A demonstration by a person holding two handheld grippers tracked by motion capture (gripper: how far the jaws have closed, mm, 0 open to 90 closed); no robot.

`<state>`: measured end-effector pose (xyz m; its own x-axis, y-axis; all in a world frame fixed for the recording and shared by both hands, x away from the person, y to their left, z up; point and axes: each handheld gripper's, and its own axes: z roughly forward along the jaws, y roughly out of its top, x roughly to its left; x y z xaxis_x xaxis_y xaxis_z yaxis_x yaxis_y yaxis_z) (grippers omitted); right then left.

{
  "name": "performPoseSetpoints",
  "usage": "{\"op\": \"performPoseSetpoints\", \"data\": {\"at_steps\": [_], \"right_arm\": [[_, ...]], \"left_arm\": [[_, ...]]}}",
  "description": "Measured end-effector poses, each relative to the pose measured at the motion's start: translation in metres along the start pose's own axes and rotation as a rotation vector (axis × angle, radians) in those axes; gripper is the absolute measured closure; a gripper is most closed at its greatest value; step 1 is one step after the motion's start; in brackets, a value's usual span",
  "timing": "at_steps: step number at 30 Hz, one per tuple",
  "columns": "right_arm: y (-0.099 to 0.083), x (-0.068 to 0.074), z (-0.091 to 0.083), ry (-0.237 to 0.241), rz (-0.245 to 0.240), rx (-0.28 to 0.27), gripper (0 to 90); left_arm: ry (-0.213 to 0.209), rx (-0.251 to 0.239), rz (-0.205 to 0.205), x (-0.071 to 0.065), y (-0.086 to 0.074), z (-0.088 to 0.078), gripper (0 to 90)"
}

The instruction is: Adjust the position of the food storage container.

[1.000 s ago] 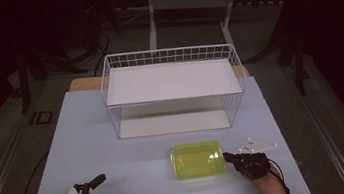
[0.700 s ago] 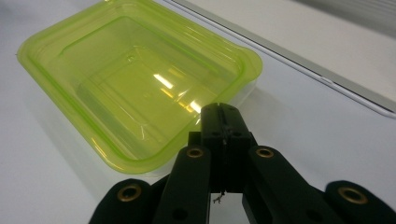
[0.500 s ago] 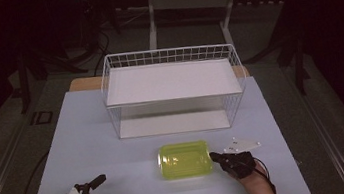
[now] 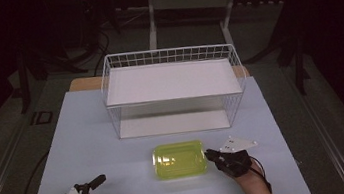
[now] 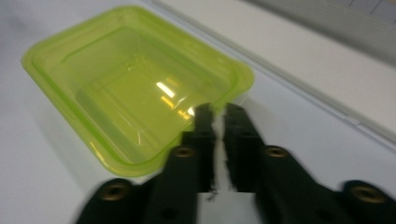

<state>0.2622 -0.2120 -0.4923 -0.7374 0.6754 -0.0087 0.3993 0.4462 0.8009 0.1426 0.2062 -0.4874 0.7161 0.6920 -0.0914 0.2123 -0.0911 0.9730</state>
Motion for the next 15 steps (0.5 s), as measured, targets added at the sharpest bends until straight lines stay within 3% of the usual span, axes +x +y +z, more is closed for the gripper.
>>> {"op": "performPoseSetpoints", "data": {"at_steps": [1, 2, 3, 5, 6, 8, 9, 12, 15], "right_arm": [[0.003, -0.001, -0.005, 0.003, 0.01, -0.017, 61.5], [0.003, -0.001, -0.005, 0.003, 0.01, -0.017, 61.5], [0.005, -0.001, -0.011, 0.009, 0.045, -0.052, 48.7], [0.007, 0.001, -0.017, 0.009, 0.055, -0.076, 33.0], [0.007, 0.001, -0.017, 0.009, 0.055, -0.076, 33.0], [0.007, 0.003, -0.02, 0.038, 0.045, -0.096, 26.7], [0.008, 0.005, -0.022, 0.094, 0.057, -0.114, 15.2], [0.008, 0.007, -0.023, 0.113, 0.059, -0.118, 14.0], [0.01, 0.013, -0.029, 0.077, 0.045, -0.155, 13.9]], "left_arm": [[-0.002, 0.0, -0.003, 0.0, 0.0, 0.0, 0.1], [-0.002, -0.001, -0.006, 0.0, 0.0, 0.0, 0.1], [0.0, -0.002, -0.008, 0.0, -0.001, 0.0, 0.1], [-0.004, 0.004, -0.018, 0.0, -0.001, 0.002, 0.1], [-0.004, 0.004, -0.018, 0.0, -0.001, 0.002, 0.1], [0.001, 0.017, -0.005, -0.002, -0.002, 0.004, 0.1], [-0.003, 0.027, -0.002, -0.003, -0.003, 0.007, 0.1], [-0.002, 0.041, 0.002, -0.004, -0.003, 0.01, 0.1], [-0.006, 0.041, 0.002, -0.005, -0.001, 0.013, 0.1]]}}
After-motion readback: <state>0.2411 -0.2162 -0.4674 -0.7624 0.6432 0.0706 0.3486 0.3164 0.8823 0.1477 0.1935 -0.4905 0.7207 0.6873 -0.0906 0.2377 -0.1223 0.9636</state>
